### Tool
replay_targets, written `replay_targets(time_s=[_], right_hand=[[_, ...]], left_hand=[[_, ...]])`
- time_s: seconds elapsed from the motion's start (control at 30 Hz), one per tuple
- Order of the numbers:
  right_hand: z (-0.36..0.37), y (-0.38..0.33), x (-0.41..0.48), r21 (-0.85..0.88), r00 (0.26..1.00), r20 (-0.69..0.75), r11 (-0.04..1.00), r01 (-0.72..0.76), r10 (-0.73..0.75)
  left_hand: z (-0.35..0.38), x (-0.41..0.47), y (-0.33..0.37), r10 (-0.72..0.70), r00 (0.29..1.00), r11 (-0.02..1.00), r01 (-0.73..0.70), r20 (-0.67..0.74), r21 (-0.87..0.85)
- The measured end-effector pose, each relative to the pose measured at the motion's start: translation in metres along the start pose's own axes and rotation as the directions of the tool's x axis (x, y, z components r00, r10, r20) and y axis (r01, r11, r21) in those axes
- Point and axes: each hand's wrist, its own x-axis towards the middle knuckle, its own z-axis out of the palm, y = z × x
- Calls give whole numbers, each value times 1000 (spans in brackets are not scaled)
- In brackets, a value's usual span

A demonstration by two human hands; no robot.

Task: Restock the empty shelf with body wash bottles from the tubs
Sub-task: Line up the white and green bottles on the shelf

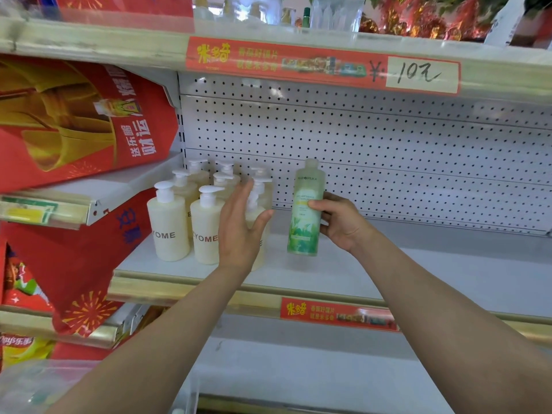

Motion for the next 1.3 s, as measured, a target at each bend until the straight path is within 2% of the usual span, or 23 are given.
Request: replay_targets(time_s=[0.23,0.37,0.73,1.3], right_hand=[[-11,-6,27,-5,999,9,999,44,-44],[-17,-4,48,-32,996,6,996,84,-84],[-42,38,106,-125,998,-32,991,57,-62],[-36,50,152,-172,993,107,982,74,-56]], left_hand=[[5,14,-7,76,997,989,-76,9,123],[6,12,-8,120,993,985,-118,-8,130],[11,9,-9,120,992,984,-113,-40,140],[12,7,-4,84,995,987,-76,-51,141]])
